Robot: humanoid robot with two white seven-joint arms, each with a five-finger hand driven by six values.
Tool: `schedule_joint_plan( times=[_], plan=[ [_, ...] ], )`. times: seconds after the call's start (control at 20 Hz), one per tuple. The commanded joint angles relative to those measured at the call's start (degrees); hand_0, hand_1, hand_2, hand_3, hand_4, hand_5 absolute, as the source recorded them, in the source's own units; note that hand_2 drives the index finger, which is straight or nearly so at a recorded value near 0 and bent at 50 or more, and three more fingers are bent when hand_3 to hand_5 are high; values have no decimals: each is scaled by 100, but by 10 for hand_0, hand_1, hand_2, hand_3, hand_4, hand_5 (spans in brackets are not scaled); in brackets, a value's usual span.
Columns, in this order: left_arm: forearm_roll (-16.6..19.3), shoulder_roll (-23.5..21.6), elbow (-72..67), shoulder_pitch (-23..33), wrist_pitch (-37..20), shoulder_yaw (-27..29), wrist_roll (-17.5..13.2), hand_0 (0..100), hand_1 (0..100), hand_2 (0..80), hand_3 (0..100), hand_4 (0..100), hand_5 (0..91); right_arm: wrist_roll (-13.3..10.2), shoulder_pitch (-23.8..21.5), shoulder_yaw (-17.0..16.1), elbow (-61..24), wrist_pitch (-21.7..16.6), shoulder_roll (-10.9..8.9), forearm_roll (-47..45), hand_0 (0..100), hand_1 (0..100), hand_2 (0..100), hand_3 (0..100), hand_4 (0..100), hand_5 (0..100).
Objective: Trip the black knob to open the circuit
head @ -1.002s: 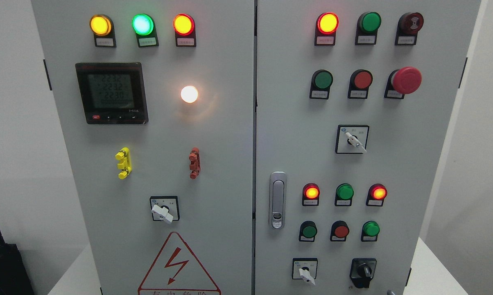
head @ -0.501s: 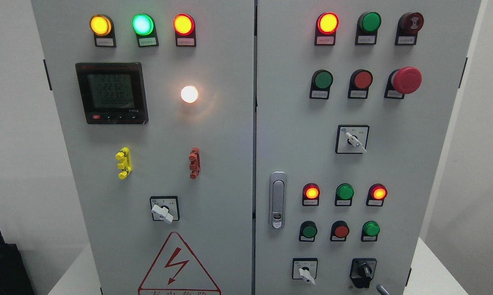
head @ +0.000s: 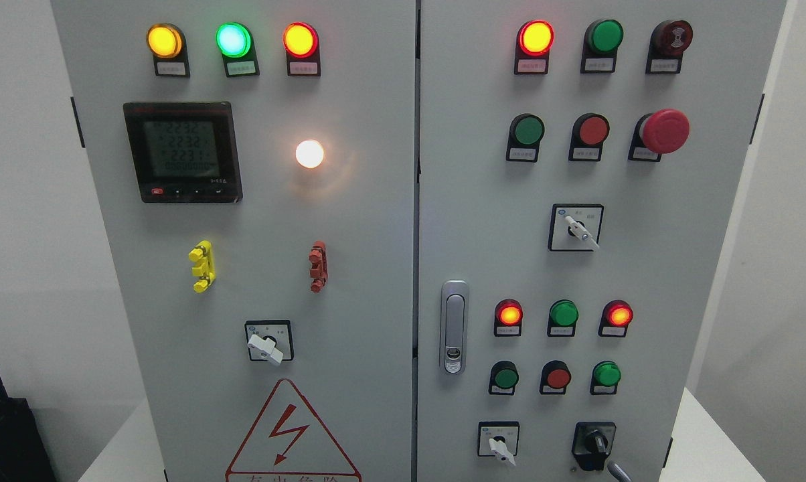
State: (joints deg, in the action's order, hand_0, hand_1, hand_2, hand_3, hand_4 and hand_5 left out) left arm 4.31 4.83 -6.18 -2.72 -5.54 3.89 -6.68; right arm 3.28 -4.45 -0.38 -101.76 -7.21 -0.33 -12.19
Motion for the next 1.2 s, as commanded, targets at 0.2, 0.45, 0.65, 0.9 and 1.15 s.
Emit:
schedule_joint_plan(
  times=[0.2, 0.45, 0.65, 0.9, 1.15],
  plan=[
    [0, 0, 144, 0, 0, -2, 0, 120, 389, 0, 0, 0, 0, 6, 102, -41, 192, 1, -125, -3, 0, 61, 0, 1000, 946, 881],
    [0, 0, 144, 0, 0, -2, 0, 120, 389, 0, 0, 0, 0, -3, 102, -33, 174, 1, -116, -3, 0, 61, 2, 1000, 946, 881],
    [0, 0, 144, 0, 0, -2, 0, 120, 389, 0, 0, 0, 0, -3, 102, -24, 157, 1, -107, -3, 0, 60, 4, 1000, 945, 881],
    [0, 0, 144, 0, 0, -2, 0, 120, 389, 0, 0, 0, 0, -3, 102, 29, 148, 1, -72, 6, 0, 60, 5, 1000, 945, 881],
    [0, 0, 144, 0, 0, -2, 0, 120, 389, 0, 0, 0, 0, 6, 102, 55, 130, 1, -72, 6, 0, 60, 6, 1000, 945, 881]
  ],
)
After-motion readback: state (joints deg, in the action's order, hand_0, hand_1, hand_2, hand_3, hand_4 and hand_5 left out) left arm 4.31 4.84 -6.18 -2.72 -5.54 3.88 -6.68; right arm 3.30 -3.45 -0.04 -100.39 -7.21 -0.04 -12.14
